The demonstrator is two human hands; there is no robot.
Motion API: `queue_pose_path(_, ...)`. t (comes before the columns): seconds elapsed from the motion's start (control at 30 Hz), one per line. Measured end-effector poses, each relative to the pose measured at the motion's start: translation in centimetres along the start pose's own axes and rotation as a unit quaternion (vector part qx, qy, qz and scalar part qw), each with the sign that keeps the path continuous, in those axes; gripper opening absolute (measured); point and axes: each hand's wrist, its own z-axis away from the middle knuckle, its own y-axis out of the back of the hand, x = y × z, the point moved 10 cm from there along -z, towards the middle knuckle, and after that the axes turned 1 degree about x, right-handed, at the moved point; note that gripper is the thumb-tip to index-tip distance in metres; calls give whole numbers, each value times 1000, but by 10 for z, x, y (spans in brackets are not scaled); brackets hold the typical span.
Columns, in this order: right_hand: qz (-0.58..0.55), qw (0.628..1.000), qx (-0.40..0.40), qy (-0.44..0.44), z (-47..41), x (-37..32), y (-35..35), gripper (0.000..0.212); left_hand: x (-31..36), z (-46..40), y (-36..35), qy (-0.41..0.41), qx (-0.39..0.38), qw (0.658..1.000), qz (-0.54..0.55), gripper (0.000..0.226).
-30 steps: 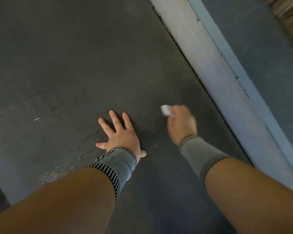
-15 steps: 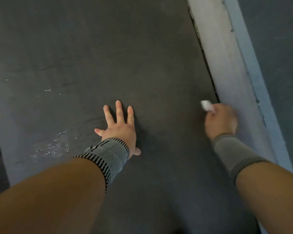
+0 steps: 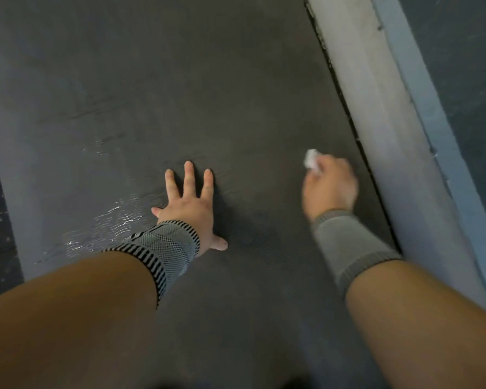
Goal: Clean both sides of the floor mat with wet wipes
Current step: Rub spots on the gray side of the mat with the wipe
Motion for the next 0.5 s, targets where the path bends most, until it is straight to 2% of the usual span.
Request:
queue_pose_path(0.03,-15,995,-56,80,22,-36,-20,25,0,0,0,-1,2,1000,4,145)
queue_pose_path(0.1,-35,957,-167,235,75,-94,-53,29,-1,1,1,-3,11,1000,8,144)
queue_pose_path(0.13,-35,946,-178,269,82,-100,-55,31,0,1,1,-5,13,1000,8,144)
queue_pose_path(0.2,3,973,-108,205,40,-62,-37,30,0,1,1,-7,16,1000,6,145)
queue_pose_path(0.27,49,998,0,36,-12,10,-1,25,-1,-1,0,-7,17,1000,3,145)
queue_pose_path(0.3,48,996,35,-60,-22,43,16,24,-1,-1,0,-8,16,1000,2,145)
queue_pose_path(0.33,45,991,52,-113,-21,57,20,24,0,-1,-1,-8,15,1000,1,145)
queue_pose_path(0.37,36,993,47,-105,-14,42,15,25,0,-1,0,-9,16,1000,-1,145)
queue_pose_path(0.43,-5,998,-45,31,21,-27,-21,25,1,0,1,-8,18,1000,-2,144)
queue_pose_path(0.5,-55,968,-139,200,70,-92,-43,30,0,1,2,-7,24,1000,-4,144)
